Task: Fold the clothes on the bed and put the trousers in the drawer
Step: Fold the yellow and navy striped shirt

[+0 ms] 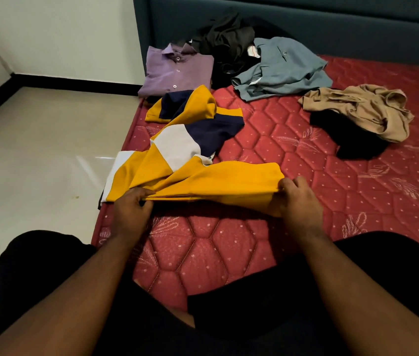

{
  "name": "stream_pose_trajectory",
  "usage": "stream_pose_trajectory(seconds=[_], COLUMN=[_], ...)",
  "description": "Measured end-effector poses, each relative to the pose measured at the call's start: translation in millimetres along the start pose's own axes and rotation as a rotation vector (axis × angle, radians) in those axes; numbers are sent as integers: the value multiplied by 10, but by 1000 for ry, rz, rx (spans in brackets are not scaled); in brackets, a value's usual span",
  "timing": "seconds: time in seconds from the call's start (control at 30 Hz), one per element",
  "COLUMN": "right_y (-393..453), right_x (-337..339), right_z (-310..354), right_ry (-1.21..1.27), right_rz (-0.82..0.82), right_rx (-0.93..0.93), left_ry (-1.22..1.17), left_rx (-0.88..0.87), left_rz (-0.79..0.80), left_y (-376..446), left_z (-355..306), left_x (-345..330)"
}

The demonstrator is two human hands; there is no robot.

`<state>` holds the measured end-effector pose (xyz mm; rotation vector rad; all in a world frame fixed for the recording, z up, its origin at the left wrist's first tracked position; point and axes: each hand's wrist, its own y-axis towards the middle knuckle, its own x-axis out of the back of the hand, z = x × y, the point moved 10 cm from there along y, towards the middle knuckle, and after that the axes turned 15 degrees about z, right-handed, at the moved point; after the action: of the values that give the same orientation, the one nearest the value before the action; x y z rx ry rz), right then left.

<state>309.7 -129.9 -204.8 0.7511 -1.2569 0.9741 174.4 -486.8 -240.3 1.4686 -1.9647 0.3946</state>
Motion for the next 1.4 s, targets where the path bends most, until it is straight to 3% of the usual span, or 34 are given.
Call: stream_pose_trajectory(seconds=[0.1,0.27,0.47,0.6,0.7,0.77,0.93,1.1,1.4], right_y=[-18,-17,-144,-268,-247,-235,-431,-408,-461], right_x=[-296,-358,-214,-598,-601,-622,-937,-792,-813], right_z=[-58,-213,55,131,162,166,274,396,613], right_ry=[-179,1,-61,-131,-20,-77,-232,-424,-675], right_rz=[192,269,201,457,434,447,698,457,365], right_rx=[-48,-164,42,63,127,144,164,158,182], left_ry=[23,9,2,16,26,25,-19,-14,23], left_rx=[2,74,68,65,68,63,80,101,112], left_rz=[5,-16,-21,-22,1,8,-5,0,17], left_y=[-21,-32,-34,-38,-52,-64,-88,-86,-90], left_z=[-17,144,141,146,158,155,152,169,188], left_x=[-18,7,5,13,-18,-16,8,4,-22])
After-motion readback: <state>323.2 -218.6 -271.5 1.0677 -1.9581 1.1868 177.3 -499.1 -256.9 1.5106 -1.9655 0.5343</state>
